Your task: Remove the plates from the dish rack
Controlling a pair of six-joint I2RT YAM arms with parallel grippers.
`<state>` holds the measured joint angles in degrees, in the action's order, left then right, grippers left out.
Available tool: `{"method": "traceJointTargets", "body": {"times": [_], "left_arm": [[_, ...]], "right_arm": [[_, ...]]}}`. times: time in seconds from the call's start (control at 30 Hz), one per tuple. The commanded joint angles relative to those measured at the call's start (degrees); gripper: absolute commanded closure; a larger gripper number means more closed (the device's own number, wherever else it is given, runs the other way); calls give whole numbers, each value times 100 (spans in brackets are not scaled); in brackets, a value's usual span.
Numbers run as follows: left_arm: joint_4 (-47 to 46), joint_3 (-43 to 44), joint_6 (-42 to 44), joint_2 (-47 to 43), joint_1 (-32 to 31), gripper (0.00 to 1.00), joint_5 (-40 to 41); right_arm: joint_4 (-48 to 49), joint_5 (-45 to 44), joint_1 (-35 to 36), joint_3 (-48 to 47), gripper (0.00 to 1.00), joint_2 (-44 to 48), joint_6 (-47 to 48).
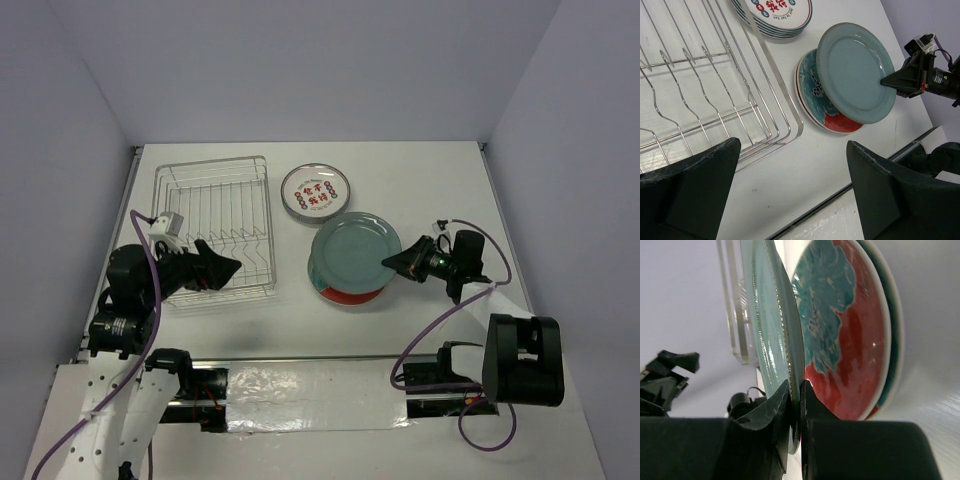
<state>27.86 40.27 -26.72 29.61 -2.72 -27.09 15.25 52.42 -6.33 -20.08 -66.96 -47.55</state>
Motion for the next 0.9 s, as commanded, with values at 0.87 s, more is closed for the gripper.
{"method": "traceJointTargets", "body": {"times": [0.87], "left_arm": [[-474,-90,132,-78,17,0,-279]], "right_arm": [[-1348,-434,448,-840,72,-371,1643]]}}
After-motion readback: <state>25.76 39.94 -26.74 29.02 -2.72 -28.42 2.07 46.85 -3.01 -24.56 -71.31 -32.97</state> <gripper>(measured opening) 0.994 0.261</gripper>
